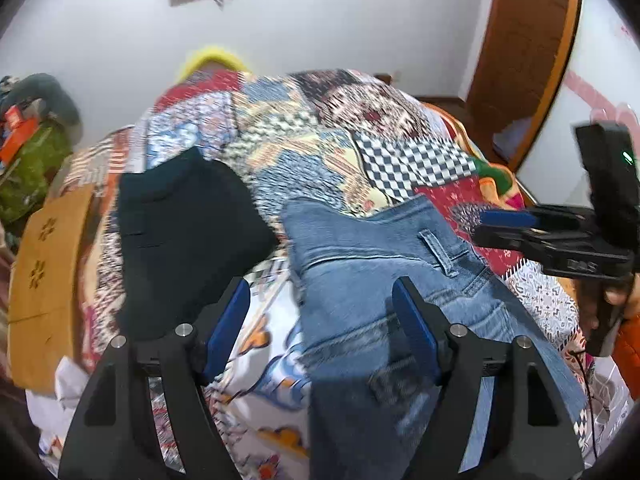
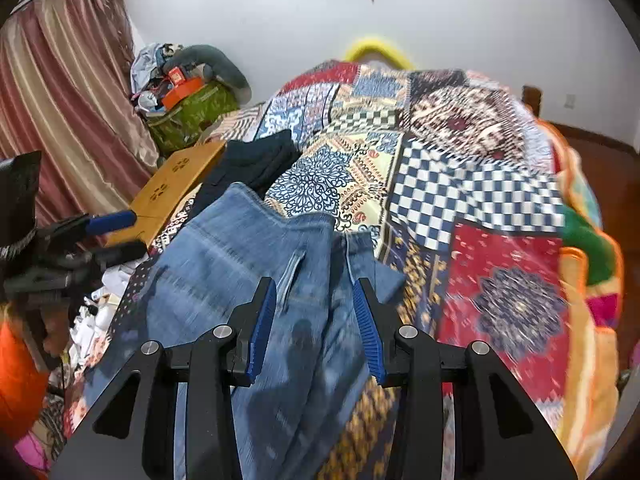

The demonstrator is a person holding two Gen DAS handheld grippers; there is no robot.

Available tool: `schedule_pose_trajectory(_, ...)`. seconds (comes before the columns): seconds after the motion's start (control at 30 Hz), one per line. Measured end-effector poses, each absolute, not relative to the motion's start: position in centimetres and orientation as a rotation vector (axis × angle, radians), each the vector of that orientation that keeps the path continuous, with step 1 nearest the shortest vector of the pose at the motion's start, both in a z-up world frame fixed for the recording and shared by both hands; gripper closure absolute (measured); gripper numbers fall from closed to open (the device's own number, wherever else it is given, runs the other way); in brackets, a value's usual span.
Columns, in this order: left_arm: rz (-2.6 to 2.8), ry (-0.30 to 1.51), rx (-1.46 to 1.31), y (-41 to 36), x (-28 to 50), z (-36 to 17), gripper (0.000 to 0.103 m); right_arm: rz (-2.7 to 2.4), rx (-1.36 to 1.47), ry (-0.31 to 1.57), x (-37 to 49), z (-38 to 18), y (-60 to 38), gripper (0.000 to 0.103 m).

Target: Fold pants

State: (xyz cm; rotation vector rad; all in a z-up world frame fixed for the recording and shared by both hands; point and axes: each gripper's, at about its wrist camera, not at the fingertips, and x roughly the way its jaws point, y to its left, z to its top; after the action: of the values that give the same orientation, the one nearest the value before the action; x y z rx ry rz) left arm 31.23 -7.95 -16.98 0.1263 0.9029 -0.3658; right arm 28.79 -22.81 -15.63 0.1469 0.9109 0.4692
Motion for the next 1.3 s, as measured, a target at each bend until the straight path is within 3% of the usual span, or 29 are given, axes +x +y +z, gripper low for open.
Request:
schedule_pose_trajectory(0.17, -0.375, 0.952, 0.165, -9.4, 32.6, -19.4, 0.028, 0.496, 0.159, 0.977, 32.4, -18.6, -21.8, 0.067)
schedule_pose_trajectory(0.27, -0.342, 0.94, 0.19, -9.5, 32.6, -20.1, 0.02, 0.522, 0.168, 0.946, 32.6, -18.9, -21.4, 0.098)
schedule_pose_trajectory(0.43, -0.329, 0.952, 0.179, -9.1, 33.1, -20.7, 0.016, 0.473, 0.04, 0.817, 31.0, -16.7, -20.4, 0.099)
schedule_pose_trajectory(0.67, -0.292, 0.956, 0.242, -10.1, 34.0, -22.4, 0.013, 0.435, 0.006, 0.945, 33.2, -20.5, -20.9, 0.099)
schedule_pose_trajectory(0.83, -0.27, 0.928, 0.288, -10.6, 33.5, -21.4, 0.014, 0.402, -0.031, 0.965, 32.9, -19.4, -20.9, 0.098)
schedule_pose_trajectory(0.97, -0.266, 0.887, 0.277, -10.0, 32.1, -19.7, 0.015, 0.374, -0.023, 0.963, 31.4, -17.0, -21.7, 0.092)
schedule_pose_trajectory(1.03, -0.267, 0.859, 0.268, -9.7, 31.1, -18.6, 0.015, 0.382, -0.009, 0.953, 30.5, -15.7, -22.1, 0.082)
schedule_pose_trajectory(1.1, -0.279, 0.83, 0.248, -9.1, 30.0, -17.3, 0.015, 0.385, 0.012, 0.934, 29.6, -14.5, -22.3, 0.058)
schedule_pose_trajectory(1.23, -0.302, 0.793, 0.218, -8.0, 28.1, -15.2, 0.014, 0.414, 0.026, 0.88, 26.6, -12.1, -22.5, 0.042)
schedule_pose_trajectory(1.3, -0.308, 0.794, 0.197, -7.3, 27.4, -14.6, 0.009, 0.432, 0.024, 0.876, 25.3, -11.5, -22.3, 0.029)
